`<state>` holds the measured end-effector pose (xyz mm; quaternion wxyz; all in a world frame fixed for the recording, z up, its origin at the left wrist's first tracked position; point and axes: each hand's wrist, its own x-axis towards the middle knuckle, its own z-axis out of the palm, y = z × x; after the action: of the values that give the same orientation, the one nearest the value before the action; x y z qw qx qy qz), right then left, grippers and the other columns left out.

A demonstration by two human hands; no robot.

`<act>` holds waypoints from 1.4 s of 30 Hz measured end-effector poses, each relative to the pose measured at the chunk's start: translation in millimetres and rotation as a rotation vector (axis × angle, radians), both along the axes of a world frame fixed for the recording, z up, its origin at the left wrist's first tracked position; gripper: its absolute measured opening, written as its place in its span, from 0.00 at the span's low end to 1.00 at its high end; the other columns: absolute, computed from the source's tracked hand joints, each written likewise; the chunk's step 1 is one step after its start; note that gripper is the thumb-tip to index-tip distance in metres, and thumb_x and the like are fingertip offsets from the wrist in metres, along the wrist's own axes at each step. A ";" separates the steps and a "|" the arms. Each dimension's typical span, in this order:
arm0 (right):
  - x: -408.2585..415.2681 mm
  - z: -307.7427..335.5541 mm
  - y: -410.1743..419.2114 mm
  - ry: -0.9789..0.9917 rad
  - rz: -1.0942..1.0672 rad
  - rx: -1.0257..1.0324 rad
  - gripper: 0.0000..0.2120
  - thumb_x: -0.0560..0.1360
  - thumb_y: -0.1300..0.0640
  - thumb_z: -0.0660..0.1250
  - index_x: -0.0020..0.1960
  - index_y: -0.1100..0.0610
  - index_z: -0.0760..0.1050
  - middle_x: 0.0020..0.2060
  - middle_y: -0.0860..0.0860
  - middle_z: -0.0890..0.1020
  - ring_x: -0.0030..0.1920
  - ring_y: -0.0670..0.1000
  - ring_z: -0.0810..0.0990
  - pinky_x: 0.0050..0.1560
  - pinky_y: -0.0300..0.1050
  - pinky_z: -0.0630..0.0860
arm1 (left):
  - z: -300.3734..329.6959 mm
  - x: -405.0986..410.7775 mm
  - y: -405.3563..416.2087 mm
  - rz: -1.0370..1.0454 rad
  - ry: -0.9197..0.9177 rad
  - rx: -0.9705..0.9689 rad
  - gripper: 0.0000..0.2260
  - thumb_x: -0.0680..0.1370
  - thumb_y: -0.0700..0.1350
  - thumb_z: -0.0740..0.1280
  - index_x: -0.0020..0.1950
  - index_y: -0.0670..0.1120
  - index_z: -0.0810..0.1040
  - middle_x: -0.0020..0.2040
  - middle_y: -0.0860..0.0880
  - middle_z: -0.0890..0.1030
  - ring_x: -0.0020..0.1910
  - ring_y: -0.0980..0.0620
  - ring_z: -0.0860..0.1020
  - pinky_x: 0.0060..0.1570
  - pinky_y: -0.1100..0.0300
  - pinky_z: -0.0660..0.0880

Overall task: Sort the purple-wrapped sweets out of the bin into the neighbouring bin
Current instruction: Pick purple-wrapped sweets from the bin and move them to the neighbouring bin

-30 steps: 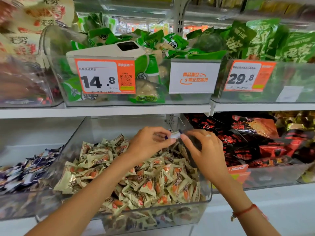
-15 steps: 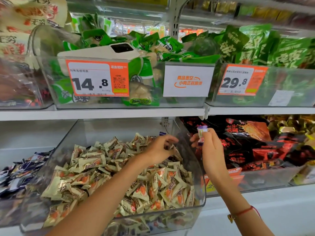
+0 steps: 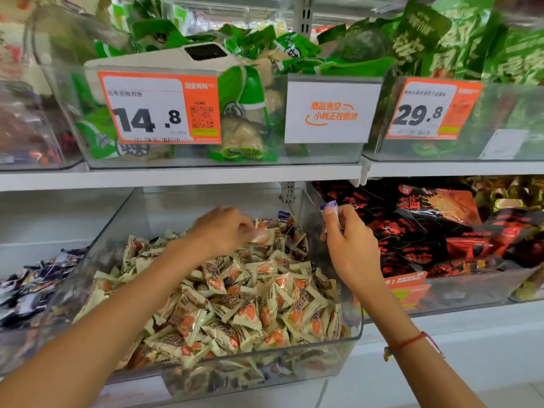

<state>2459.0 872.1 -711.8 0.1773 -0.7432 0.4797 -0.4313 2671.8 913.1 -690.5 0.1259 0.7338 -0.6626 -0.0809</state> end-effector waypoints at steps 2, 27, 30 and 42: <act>0.5 0.1 -0.2 0.000 -0.006 0.002 0.16 0.82 0.45 0.51 0.50 0.55 0.71 0.36 0.50 0.81 0.35 0.51 0.77 0.34 0.46 0.68 | 7.2 15.9 1.4 0.072 -0.059 0.150 0.11 0.78 0.52 0.66 0.60 0.55 0.78 0.64 0.51 0.76 0.60 0.49 0.74 0.66 0.51 0.67; -1.0 -1.4 -0.3 0.014 0.002 -0.044 0.14 0.81 0.47 0.53 0.46 0.55 0.71 0.32 0.51 0.79 0.32 0.51 0.77 0.33 0.52 0.73 | -45.9 -21.1 -60.0 0.036 -0.038 -0.145 0.11 0.77 0.45 0.68 0.58 0.54 0.77 0.65 0.51 0.74 0.65 0.48 0.72 0.66 0.53 0.65; -0.7 -3.1 -2.3 0.042 0.000 -0.064 0.14 0.81 0.46 0.53 0.47 0.55 0.70 0.32 0.51 0.79 0.31 0.52 0.77 0.31 0.50 0.70 | -38.4 0.6 -34.3 0.093 0.033 -0.170 0.05 0.78 0.47 0.66 0.53 0.53 0.78 0.64 0.51 0.75 0.64 0.49 0.73 0.64 0.54 0.66; 2.8 17.7 9.7 0.337 0.100 -0.441 0.10 0.80 0.51 0.57 0.44 0.55 0.69 0.29 0.43 0.66 0.30 0.51 0.69 0.33 0.43 0.62 | -20.7 52.9 44.4 0.117 -0.003 0.031 0.06 0.78 0.50 0.66 0.42 0.60 0.76 0.64 0.54 0.77 0.61 0.51 0.75 0.60 0.55 0.71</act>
<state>2461.9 881.8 -694.1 -0.0501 -0.8479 0.3598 -0.3862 2724.6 957.4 -711.2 0.1180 0.7734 -0.6173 -0.0827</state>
